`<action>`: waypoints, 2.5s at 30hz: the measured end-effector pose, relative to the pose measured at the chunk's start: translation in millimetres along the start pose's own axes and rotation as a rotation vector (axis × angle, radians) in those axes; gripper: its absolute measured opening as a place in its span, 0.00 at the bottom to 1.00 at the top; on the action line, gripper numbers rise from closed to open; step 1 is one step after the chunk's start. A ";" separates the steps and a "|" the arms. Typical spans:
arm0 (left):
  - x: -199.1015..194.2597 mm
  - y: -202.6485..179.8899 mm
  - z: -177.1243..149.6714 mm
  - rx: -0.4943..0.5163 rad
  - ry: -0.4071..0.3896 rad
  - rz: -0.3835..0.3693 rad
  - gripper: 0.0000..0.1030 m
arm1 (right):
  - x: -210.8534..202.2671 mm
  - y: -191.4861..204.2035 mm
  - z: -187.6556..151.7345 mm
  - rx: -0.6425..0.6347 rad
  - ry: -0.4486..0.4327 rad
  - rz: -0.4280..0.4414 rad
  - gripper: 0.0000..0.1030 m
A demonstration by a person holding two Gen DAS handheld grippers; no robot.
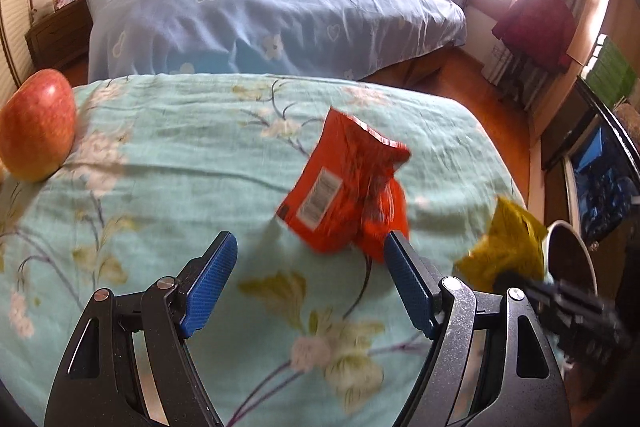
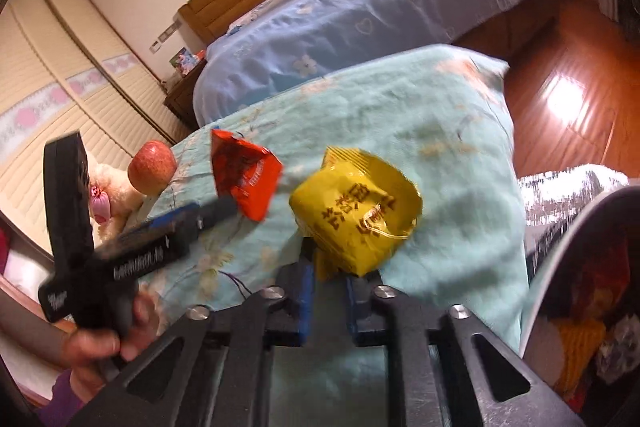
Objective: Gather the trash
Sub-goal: 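Grasp the red snack wrapper with the left gripper while the right grasps the yellow wrapper, then carry the red and yellow wrappers over the bin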
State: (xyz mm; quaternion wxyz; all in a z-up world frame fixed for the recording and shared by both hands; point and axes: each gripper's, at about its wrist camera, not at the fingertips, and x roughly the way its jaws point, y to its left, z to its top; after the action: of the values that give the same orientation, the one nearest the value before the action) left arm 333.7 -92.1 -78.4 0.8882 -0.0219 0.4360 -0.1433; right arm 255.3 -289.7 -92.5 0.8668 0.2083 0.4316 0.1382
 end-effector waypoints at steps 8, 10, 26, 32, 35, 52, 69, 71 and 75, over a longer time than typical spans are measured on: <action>3.3 -5.4 1.9 0.021 -0.007 -0.050 0.26 | 1.3 16.4 -5.1 -0.080 -0.016 -0.055 0.09; -0.9 -6.5 -0.7 0.024 -0.020 -0.049 0.23 | 0.2 19.0 -6.7 -0.094 -0.023 -0.063 0.08; -63.2 -2.5 -81.0 -0.112 -0.003 -0.025 0.17 | -31.3 42.3 -44.3 -0.142 -0.072 -0.050 0.07; -90.5 -8.0 -96.3 -0.108 -0.028 -0.043 0.17 | -52.6 40.6 -61.8 -0.112 -0.073 -0.033 0.06; -100.3 -18.0 -100.7 -0.085 -0.034 -0.051 0.17 | -66.8 37.3 -69.1 -0.092 -0.082 -0.027 0.03; -121.1 -76.6 -124.0 0.035 -0.021 -0.117 0.17 | -122.6 16.8 -97.1 -0.081 -0.127 -0.076 0.02; -115.2 -126.6 -128.9 0.132 0.011 -0.147 0.17 | -160.1 -26.1 -100.3 -0.018 -0.178 -0.147 0.02; -114.8 -133.9 -129.1 0.149 0.011 -0.153 0.17 | -161.7 -28.6 -99.6 -0.015 -0.181 -0.153 0.02; -112.1 -148.4 -128.1 0.176 0.015 -0.164 0.17 | -165.0 -35.0 -97.7 -0.010 -0.185 -0.162 0.02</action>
State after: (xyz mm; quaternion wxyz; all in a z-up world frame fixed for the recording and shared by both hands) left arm 133.8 -192.6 -47.3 0.8688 0.0216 0.4249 -0.2531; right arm 81.4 -365.9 -48.2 0.9123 0.1802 0.3642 0.0502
